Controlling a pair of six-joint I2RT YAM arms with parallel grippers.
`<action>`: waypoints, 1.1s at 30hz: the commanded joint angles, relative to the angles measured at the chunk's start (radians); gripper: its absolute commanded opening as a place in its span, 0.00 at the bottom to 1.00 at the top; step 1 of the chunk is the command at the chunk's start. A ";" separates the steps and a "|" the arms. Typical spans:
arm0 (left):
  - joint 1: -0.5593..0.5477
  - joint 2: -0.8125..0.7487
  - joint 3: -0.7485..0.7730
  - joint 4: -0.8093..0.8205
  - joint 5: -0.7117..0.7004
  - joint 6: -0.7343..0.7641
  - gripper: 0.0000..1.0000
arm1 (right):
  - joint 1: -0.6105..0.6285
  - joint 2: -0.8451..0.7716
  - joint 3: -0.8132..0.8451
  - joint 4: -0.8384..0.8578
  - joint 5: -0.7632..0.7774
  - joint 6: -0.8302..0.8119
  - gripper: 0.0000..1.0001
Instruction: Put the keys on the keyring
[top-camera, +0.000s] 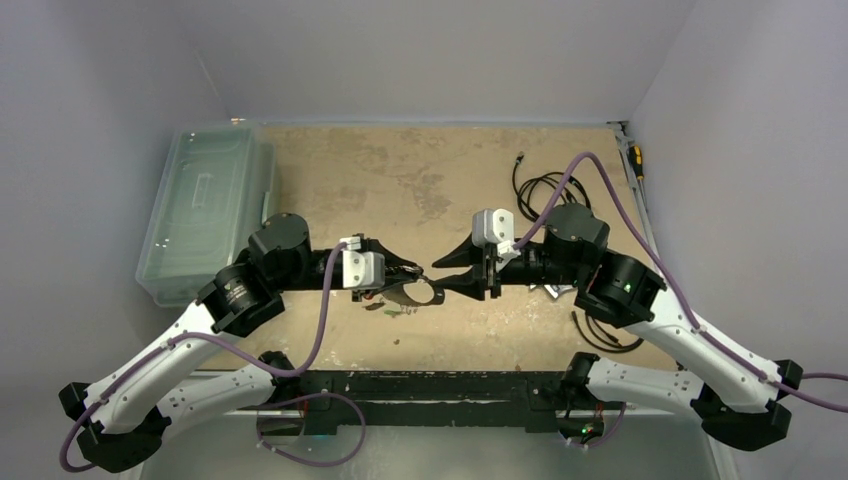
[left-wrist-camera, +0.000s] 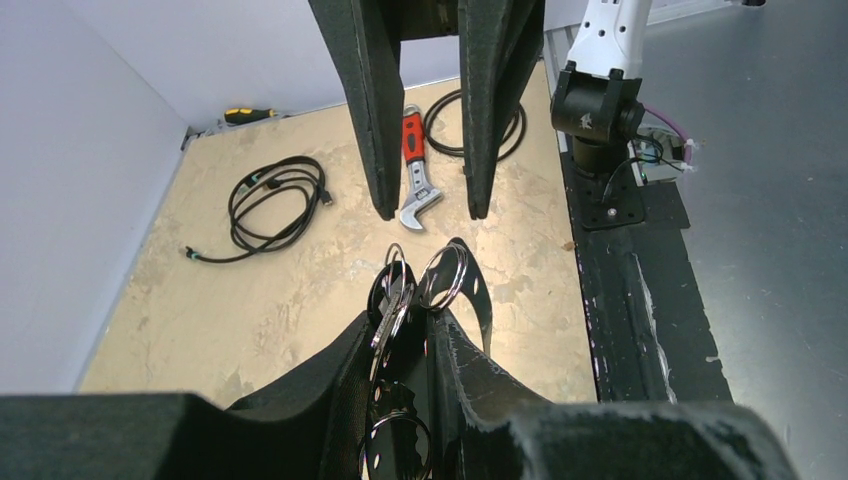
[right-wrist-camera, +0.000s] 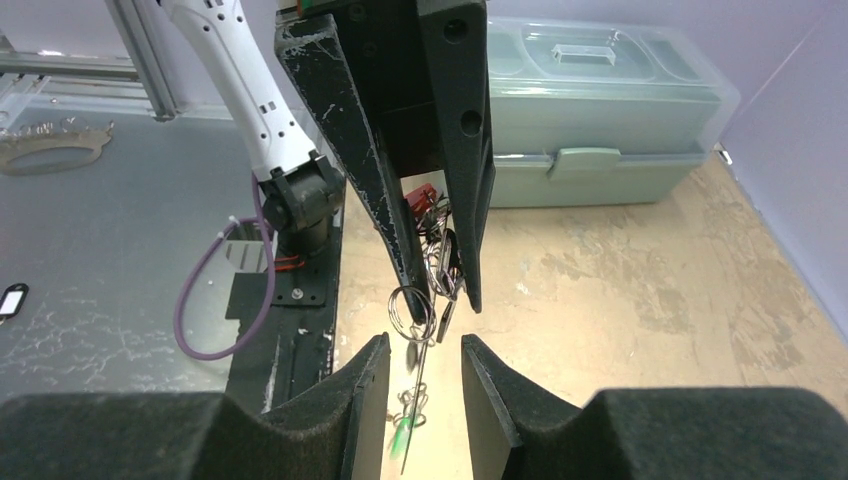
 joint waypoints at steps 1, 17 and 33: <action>0.000 -0.005 0.029 0.084 -0.011 -0.026 0.00 | 0.001 0.003 0.020 0.014 -0.039 0.002 0.36; 0.000 -0.019 0.005 0.136 -0.031 -0.065 0.00 | 0.002 0.036 -0.030 0.099 -0.073 0.025 0.35; 0.000 -0.023 -0.016 0.144 -0.016 -0.064 0.00 | 0.001 -0.091 -0.068 0.217 0.080 0.032 0.42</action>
